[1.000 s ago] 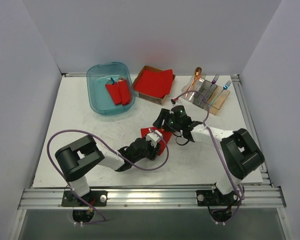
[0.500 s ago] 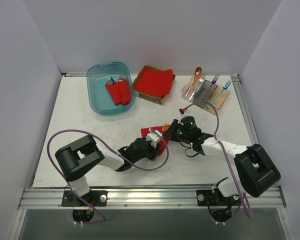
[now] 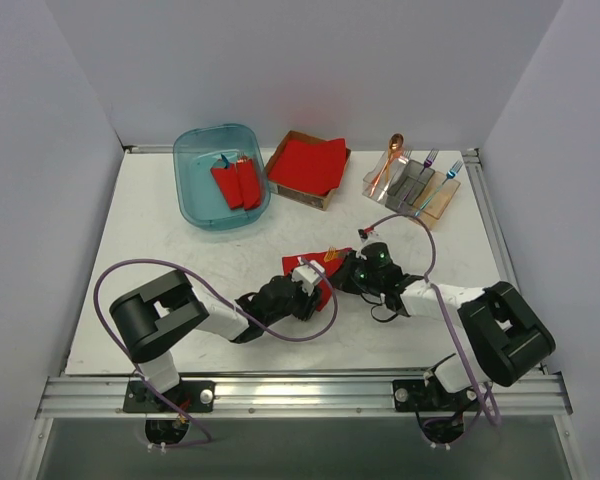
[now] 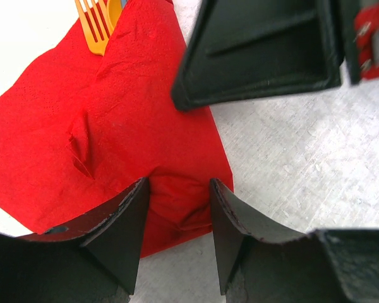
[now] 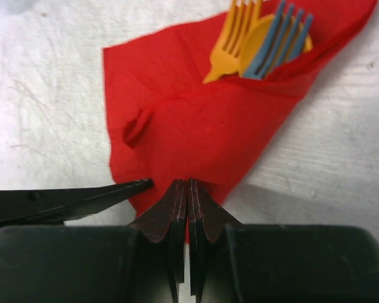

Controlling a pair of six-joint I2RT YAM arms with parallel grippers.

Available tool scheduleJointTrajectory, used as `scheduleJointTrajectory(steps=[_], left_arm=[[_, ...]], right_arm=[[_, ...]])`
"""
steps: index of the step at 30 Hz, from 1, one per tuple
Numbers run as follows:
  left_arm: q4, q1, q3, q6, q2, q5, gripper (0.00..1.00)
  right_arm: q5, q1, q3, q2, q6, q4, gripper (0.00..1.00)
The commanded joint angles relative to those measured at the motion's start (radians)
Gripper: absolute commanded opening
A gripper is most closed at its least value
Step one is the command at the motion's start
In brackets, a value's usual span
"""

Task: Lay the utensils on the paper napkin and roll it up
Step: Roll the napkin at the center of the board.

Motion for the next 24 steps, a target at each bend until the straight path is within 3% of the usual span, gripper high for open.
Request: scheduleJointTrajectory(steps=[1, 12, 17, 24], left_arm=[[-0.045, -0.009, -0.002, 0.013, -0.025, 0.029, 0.52], [-0.051, -0.013, -0.008, 0.013, -0.027, 0.046, 0.52], [-0.045, -0.019, -0.016, 0.010, -0.025, 0.046, 0.52], [-0.037, -0.022, -0.019, 0.009, -0.016, 0.047, 0.51]], right_arm=[[0.031, 0.007, -0.024, 0.023, 0.004, 0.023, 0.00], [0.061, 0.004, -0.042, 0.057, 0.010, 0.035, 0.00], [0.113, -0.007, 0.009, -0.012, -0.025, -0.057, 0.00], [0.130, -0.039, 0.082, 0.020, -0.074, -0.126, 0.00]])
